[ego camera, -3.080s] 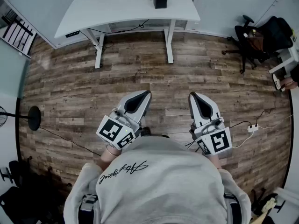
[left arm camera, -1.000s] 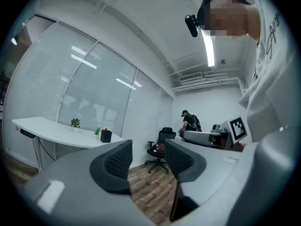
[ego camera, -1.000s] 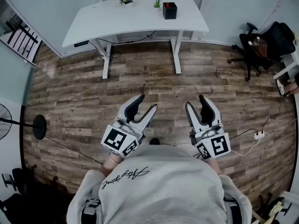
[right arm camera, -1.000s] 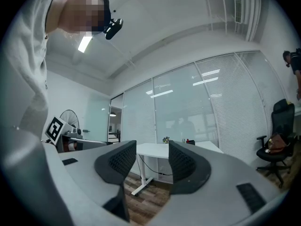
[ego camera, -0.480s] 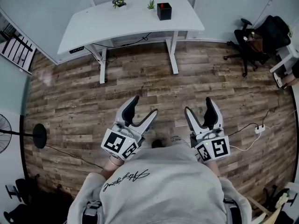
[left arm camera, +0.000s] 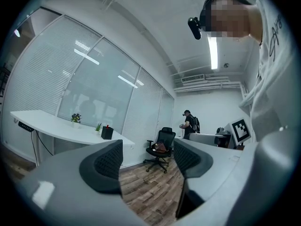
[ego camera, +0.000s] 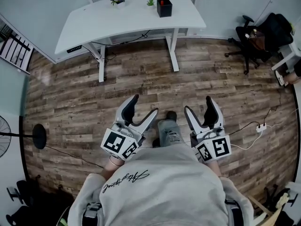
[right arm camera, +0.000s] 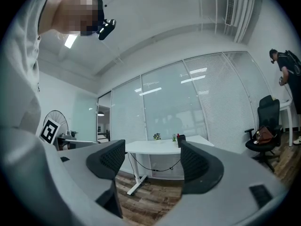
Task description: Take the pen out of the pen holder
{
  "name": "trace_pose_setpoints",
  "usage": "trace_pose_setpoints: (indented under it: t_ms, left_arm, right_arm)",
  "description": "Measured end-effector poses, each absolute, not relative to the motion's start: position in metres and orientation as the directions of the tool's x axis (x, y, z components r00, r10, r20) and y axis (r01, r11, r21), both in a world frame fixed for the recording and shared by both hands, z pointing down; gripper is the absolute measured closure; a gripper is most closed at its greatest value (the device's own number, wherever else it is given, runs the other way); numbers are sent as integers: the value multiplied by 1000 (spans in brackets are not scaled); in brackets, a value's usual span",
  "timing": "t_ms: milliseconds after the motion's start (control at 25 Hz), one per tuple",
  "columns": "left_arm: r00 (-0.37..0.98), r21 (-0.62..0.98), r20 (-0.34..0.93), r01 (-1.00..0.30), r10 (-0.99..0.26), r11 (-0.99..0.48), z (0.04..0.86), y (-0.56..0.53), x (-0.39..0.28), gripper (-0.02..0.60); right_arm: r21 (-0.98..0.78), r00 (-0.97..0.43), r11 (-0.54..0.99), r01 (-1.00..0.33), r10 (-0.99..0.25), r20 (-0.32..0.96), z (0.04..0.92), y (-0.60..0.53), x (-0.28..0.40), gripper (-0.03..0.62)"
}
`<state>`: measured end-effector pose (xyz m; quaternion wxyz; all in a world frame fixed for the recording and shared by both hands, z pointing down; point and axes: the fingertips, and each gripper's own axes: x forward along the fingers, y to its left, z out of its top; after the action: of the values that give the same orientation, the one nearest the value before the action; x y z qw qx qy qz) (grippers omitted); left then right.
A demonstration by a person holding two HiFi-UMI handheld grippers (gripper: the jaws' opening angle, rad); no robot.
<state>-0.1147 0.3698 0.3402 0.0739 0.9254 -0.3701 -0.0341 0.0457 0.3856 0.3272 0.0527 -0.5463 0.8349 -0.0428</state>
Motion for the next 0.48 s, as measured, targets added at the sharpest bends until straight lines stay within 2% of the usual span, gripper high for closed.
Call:
trace_pose_setpoints:
  t_ms: [480]
  left_arm:
    - [710, 160, -16, -694, -704, -702, 339, 310, -98, 256]
  right_arm:
    - [-146, -430, 433, -889, -901, -54, 329, 319, 61, 243]
